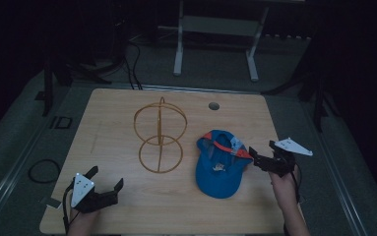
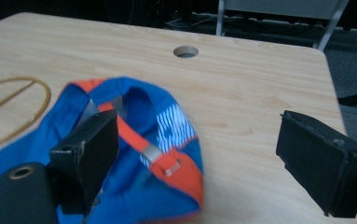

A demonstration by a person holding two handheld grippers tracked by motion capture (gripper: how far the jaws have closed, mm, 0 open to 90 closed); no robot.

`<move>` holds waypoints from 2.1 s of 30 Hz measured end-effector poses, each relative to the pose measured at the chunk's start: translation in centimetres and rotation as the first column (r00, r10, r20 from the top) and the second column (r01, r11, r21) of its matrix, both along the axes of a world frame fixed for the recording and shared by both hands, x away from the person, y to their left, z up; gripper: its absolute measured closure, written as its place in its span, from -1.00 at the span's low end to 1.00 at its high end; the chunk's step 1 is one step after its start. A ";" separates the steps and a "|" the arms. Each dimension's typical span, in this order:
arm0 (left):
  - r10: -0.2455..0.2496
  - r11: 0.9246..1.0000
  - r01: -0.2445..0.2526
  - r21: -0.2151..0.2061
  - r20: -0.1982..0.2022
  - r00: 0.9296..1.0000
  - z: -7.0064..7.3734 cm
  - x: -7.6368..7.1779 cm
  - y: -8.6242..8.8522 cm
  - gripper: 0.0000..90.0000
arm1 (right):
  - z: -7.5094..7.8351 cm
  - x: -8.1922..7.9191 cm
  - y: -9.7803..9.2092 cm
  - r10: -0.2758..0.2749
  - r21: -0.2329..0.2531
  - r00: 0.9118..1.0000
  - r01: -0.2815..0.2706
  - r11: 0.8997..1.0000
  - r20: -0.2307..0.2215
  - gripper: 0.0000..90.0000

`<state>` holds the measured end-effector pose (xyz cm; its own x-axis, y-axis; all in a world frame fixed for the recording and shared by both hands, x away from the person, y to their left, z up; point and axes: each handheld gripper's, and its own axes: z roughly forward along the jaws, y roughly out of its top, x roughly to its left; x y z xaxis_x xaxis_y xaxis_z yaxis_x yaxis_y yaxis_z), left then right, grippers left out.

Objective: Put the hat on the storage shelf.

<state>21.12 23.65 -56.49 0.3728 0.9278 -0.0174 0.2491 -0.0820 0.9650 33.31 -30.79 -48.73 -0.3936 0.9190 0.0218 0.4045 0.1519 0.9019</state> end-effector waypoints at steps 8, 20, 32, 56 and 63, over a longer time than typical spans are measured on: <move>-0.079 0.995 0.079 0.059 0.002 0.997 -0.3 -0.1 -1.1 -0.96 | -0.8 4.0 2.5 0.102 -0.031 0.991 -0.105 0.994 -0.081 -0.68; -0.086 0.991 0.088 0.097 -0.027 0.996 -0.2 -0.1 -1.5 -0.96 | -3.0 8.9 4.3 0.104 -0.099 0.964 -0.132 0.986 -0.247 -0.52; -0.088 0.989 0.099 0.106 -0.105 0.991 -0.6 0.4 -1.6 -0.96 | -5.6 10.1 6.1 0.109 -0.187 0.922 -0.190 0.964 -0.372 -0.35; -0.086 0.988 0.101 0.121 -0.119 0.989 -0.1 0.3 -1.4 -0.95 | -6.0 9.3 7.6 0.166 -0.290 0.917 -0.280 0.915 -0.362 0.98; -0.090 0.989 0.104 0.109 -0.127 0.988 0.3 0.2 -1.5 -0.95 | -2.8 8.3 7.2 0.178 -0.285 0.948 -0.253 0.924 -0.265 0.99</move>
